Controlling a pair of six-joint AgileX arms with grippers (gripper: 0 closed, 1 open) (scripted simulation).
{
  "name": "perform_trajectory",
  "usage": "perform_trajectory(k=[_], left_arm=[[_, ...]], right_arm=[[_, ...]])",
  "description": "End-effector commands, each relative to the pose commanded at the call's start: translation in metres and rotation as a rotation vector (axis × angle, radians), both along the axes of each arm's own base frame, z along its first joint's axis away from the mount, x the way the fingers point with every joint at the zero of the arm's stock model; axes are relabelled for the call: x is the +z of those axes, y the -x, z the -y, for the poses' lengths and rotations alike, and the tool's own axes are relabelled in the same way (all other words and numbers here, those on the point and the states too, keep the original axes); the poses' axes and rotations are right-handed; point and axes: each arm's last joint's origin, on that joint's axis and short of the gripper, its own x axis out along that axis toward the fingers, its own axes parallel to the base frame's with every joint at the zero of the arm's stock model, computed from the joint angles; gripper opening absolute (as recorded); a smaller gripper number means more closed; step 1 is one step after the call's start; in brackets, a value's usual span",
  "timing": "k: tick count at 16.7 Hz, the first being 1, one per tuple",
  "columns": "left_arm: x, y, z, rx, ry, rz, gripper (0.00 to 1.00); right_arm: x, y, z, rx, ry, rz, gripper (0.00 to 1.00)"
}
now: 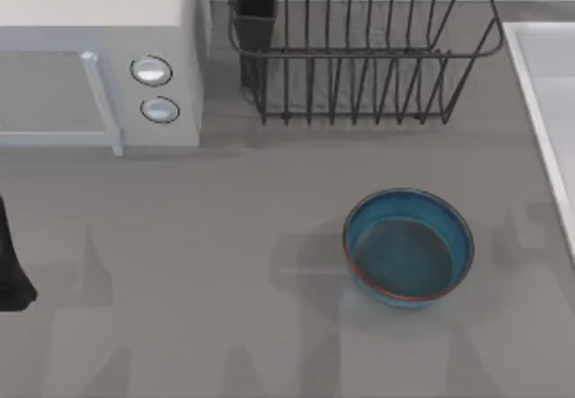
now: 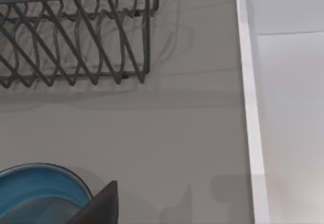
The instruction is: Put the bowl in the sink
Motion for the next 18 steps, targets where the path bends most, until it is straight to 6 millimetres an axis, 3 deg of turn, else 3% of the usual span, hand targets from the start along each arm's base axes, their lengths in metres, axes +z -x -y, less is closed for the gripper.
perform_trajectory(k=[4,10,14,18], left_arm=[[0.000,0.000,0.000,0.000,0.000,0.000,1.00],[0.000,0.000,0.000,0.000,0.000,0.000,1.00],[0.000,0.000,0.000,0.000,0.000,0.000,1.00],[0.000,0.000,0.000,0.000,0.000,0.000,1.00]], right_arm=[[0.018,-0.061,-0.028,0.027,0.010,-0.414,1.00],[0.004,-0.139,-0.086,0.023,0.090,-0.881,1.00],[-0.011,-0.169,-0.117,0.005,0.141,-1.042,1.00],[-0.016,-0.177,-0.126,0.000,0.157,-1.083,1.00]])
